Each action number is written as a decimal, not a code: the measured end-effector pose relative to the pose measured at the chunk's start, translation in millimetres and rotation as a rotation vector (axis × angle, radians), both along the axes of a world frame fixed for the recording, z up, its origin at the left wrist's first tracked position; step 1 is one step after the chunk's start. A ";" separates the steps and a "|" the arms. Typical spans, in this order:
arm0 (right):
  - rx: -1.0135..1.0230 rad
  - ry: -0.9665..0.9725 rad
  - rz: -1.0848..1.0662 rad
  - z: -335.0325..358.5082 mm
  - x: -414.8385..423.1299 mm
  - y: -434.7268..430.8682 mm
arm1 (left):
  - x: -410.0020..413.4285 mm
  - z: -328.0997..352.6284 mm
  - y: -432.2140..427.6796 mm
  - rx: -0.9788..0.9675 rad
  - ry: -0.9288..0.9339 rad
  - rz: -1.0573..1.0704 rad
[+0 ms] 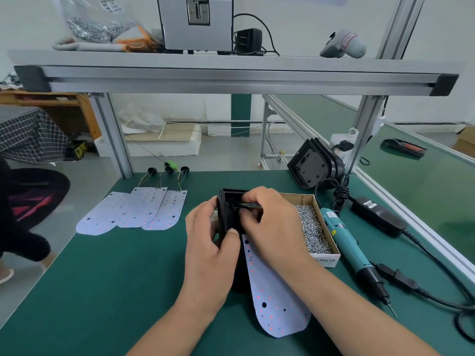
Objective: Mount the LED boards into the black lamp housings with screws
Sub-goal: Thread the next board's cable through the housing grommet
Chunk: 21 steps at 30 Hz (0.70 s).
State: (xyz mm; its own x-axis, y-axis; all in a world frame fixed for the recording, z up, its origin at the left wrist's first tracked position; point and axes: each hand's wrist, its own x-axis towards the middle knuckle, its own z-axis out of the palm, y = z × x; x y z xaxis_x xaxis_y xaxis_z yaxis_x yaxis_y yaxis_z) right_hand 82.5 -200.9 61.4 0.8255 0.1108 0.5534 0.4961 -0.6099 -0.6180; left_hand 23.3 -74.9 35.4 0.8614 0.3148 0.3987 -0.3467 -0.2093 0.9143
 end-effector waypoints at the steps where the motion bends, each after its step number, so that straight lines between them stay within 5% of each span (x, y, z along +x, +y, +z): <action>1: -0.043 -0.019 0.004 0.8 -0.2 -0.1 | 0.2 0.1 0.6 0.004 0.000 0.003; 14: -0.275 -0.243 -0.059 3.3 1.6 -1.9 | 2.7 -8.7 1.3 0.084 -0.043 -0.032; 21: -0.054 -0.026 0.097 -1.9 4.9 -5.5 | 5.4 -12.5 1.8 0.072 -0.042 -0.034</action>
